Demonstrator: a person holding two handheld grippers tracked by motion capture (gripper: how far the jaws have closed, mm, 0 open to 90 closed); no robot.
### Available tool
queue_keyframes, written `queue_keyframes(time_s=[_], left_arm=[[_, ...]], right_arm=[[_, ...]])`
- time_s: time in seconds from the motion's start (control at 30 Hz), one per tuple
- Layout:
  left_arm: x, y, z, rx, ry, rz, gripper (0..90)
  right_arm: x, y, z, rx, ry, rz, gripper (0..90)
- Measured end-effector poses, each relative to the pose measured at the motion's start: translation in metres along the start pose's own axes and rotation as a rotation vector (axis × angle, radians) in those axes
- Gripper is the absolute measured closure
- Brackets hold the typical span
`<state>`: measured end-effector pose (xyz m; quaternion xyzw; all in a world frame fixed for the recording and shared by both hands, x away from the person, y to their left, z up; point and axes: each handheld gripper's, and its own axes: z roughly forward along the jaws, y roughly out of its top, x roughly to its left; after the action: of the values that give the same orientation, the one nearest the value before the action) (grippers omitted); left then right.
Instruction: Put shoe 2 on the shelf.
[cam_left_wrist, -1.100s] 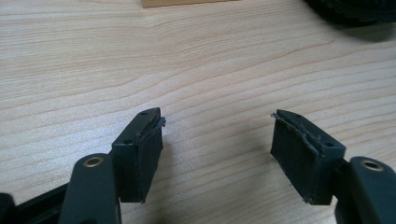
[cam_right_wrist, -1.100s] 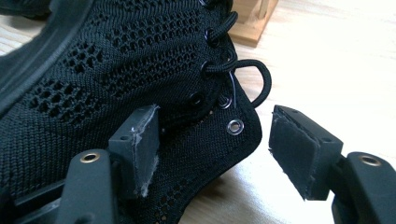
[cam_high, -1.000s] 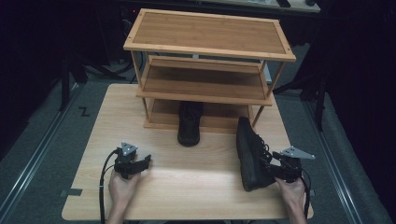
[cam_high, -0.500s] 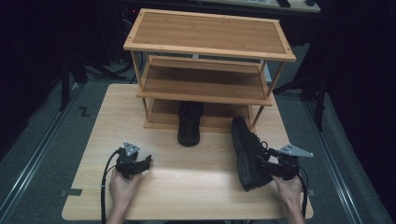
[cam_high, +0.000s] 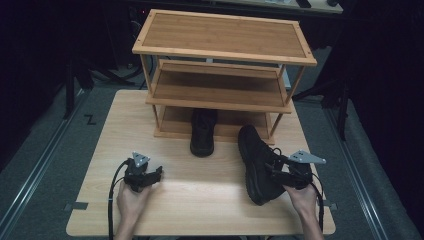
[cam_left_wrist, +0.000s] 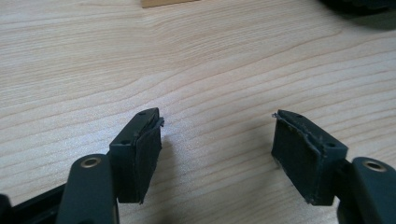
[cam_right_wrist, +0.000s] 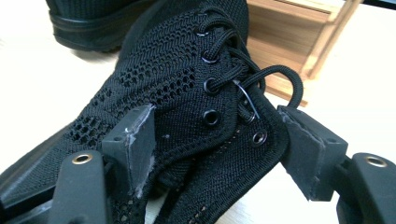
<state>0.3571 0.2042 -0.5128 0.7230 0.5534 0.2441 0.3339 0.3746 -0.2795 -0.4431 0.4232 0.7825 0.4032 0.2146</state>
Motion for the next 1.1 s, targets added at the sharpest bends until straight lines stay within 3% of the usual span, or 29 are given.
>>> queue_keyframes(time_s=[0.13, 0.37, 0.53, 0.6, 0.67, 0.73, 0.9, 1.1], left_arm=[[0.000, 0.000, 0.000, -0.001, -0.002, -0.001, 32.6], [0.001, 0.000, 0.000, 0.000, -0.009, -0.001, 31.6], [0.002, 0.000, 0.000, -0.003, -0.018, -0.010, 32.3], [0.003, 0.000, -0.001, -0.007, -0.023, -0.018, 32.4], [0.003, 0.000, -0.001, -0.009, -0.026, -0.022, 32.5], [0.004, 0.000, -0.001, -0.009, -0.030, -0.024, 32.5], [0.004, -0.001, -0.001, -0.012, -0.032, -0.029, 32.5], [0.005, -0.001, -0.001, -0.012, -0.035, -0.031, 32.3]], right_arm=[[0.007, 0.005, 0.007, 0.011, 0.036, 0.016, 31.1], [0.025, 0.013, 0.015, 0.043, 0.031, 0.015, 31.7], [0.042, 0.021, 0.031, 0.093, 0.105, 0.040, 31.6], [0.053, 0.026, 0.039, 0.122, 0.116, 0.027, 31.8], [0.064, 0.029, 0.045, 0.144, 0.080, 0.000, 30.5], [0.068, 0.031, 0.047, 0.148, 0.058, 0.002, 29.9], [0.065, 0.032, 0.046, 0.146, 0.077, 0.034, 29.2], [0.061, 0.041, 0.031, 0.085, 0.131, 0.056, 26.3]])
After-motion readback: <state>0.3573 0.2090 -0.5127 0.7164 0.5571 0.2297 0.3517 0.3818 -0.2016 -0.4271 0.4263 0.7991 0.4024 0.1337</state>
